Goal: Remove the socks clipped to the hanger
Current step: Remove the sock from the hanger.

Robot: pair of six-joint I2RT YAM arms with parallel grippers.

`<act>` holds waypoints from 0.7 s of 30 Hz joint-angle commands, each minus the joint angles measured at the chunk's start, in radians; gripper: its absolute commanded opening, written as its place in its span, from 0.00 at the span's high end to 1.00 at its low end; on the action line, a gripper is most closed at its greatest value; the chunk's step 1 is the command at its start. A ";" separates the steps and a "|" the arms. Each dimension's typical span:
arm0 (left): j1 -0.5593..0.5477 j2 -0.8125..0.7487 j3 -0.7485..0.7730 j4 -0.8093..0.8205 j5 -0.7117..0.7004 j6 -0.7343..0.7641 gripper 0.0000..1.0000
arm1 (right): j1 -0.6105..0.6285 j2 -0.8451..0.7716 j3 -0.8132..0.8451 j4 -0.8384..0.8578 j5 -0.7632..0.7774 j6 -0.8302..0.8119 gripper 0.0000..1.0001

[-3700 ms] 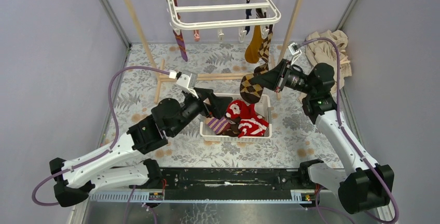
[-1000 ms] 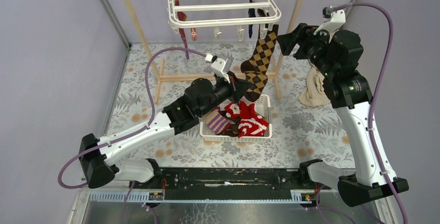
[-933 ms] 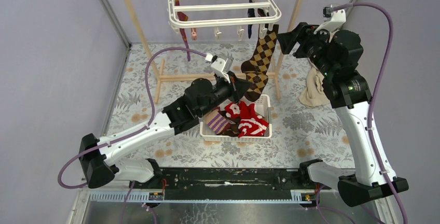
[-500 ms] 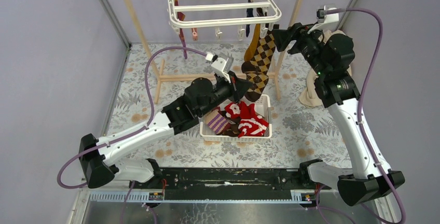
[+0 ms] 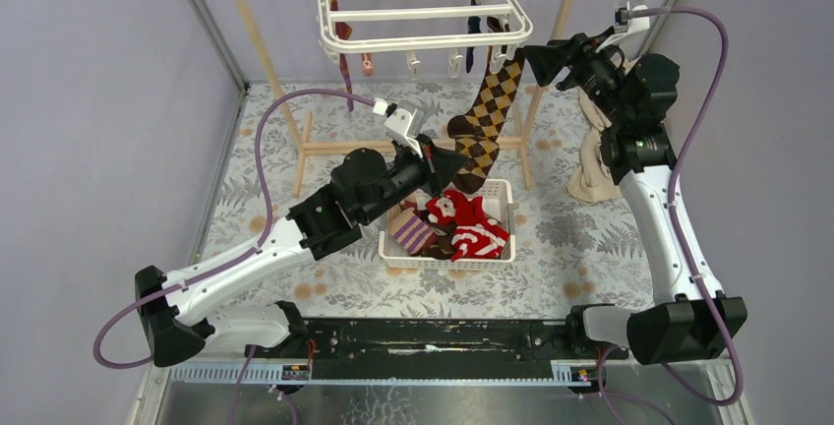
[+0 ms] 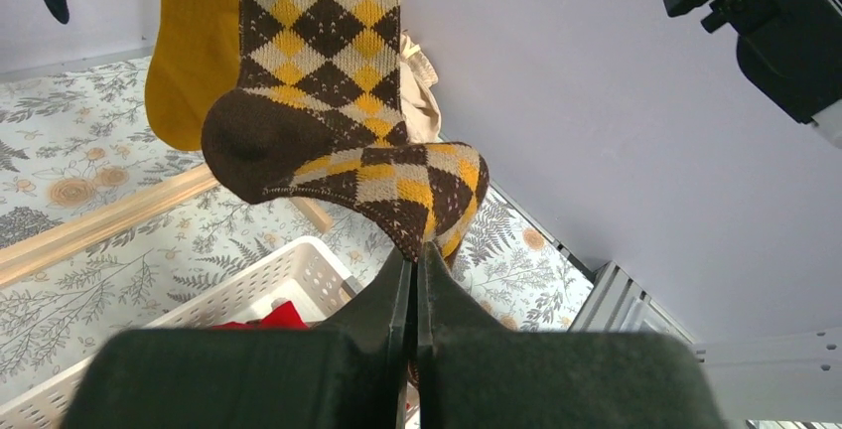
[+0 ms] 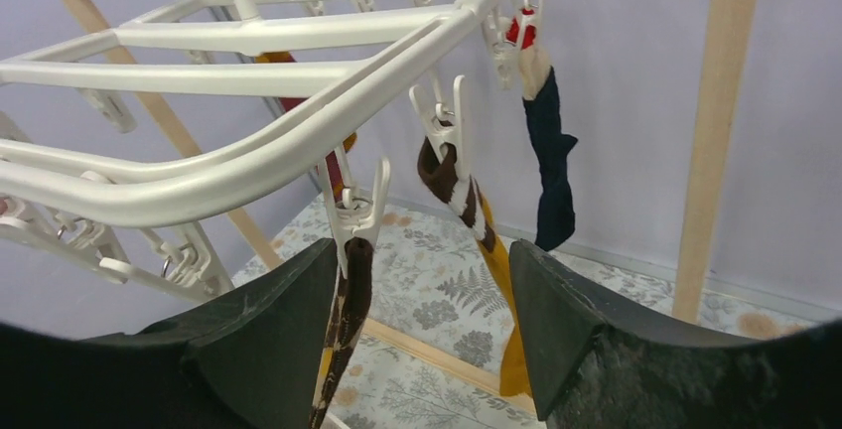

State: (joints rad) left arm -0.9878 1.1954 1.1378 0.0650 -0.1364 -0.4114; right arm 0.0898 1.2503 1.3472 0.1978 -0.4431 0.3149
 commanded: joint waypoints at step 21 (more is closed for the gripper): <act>-0.006 -0.022 0.025 -0.025 -0.023 0.034 1.00 | -0.076 0.162 0.036 0.433 -0.276 0.322 0.30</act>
State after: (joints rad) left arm -0.9878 1.1881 1.1378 0.0422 -0.1398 -0.4034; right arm 0.0166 1.4059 1.3190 0.5644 -0.7017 0.6209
